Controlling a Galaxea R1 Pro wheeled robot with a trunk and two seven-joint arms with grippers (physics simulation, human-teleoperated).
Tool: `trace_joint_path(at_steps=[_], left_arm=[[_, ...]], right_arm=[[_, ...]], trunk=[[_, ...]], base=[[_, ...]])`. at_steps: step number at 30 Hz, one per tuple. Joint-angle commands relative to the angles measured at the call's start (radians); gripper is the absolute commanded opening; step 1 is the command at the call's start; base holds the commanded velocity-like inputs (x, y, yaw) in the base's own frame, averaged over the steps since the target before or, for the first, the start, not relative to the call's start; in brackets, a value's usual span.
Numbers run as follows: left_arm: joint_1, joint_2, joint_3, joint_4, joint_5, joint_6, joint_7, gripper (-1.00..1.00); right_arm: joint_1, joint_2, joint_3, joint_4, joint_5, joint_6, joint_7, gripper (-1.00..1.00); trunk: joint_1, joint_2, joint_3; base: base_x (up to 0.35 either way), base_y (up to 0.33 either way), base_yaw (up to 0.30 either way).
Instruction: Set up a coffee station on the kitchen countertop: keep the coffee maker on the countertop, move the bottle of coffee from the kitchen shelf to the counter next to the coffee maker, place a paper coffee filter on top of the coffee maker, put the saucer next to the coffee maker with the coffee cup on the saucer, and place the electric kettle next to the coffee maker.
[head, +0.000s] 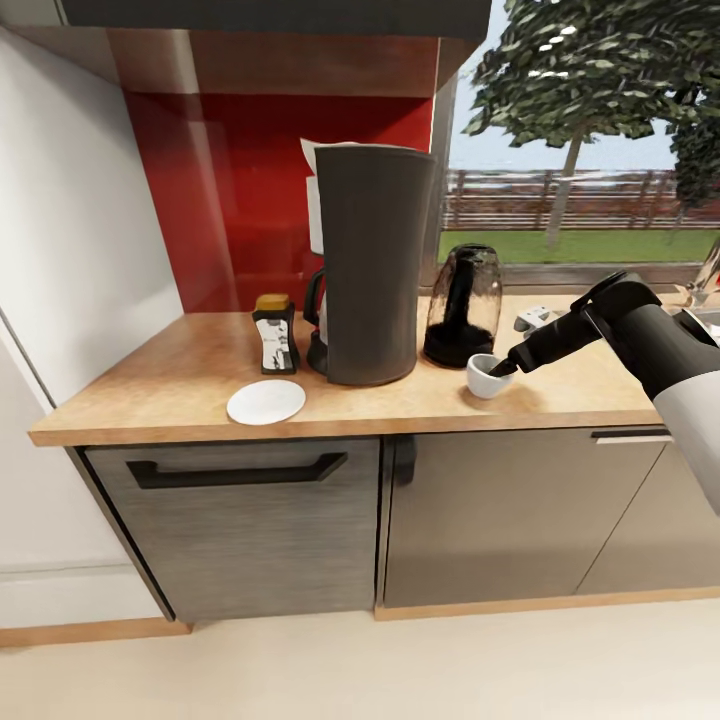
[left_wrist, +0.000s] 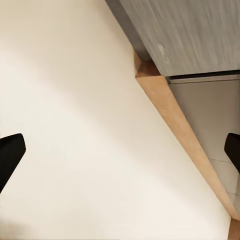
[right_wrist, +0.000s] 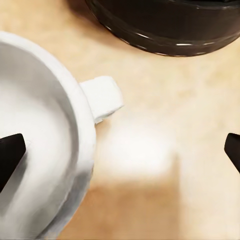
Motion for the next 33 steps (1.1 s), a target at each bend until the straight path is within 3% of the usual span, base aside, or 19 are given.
trace_joint_path(at_steps=[1, 12, 13, 33], left_arm=[[-0.001, 0.000, 0.000, 0.001, -0.002, -0.006, -0.002, 1.00], [-0.001, 0.000, 0.000, 0.001, -0.002, -0.006, -0.002, 1.00], [-0.001, 0.000, 0.000, 0.001, -0.002, -0.006, -0.002, 1.00], [-0.001, 0.000, 0.000, 0.001, -0.002, -0.006, -0.002, 1.00]], right_arm=[[-0.001, -0.001, 0.002, -0.002, 0.011, 0.003, 0.010, 1.00], [-0.001, -0.001, 0.002, -0.002, 0.011, 0.003, 0.010, 1.00], [-0.001, -0.001, 0.002, -0.002, 0.010, 0.003, 0.010, -1.00], [-0.001, -0.001, 0.002, -0.004, 0.010, 0.003, 0.010, -1.00]], trunk=[[0.000, -0.001, -0.001], [0.000, -0.001, -0.001], [0.000, -0.001, -0.001], [0.000, -0.001, -0.001]], base=[[0.000, 0.000, 0.000], [0.000, 0.000, 0.000], [0.000, 0.000, 0.000], [0.000, 0.000, 0.000]])
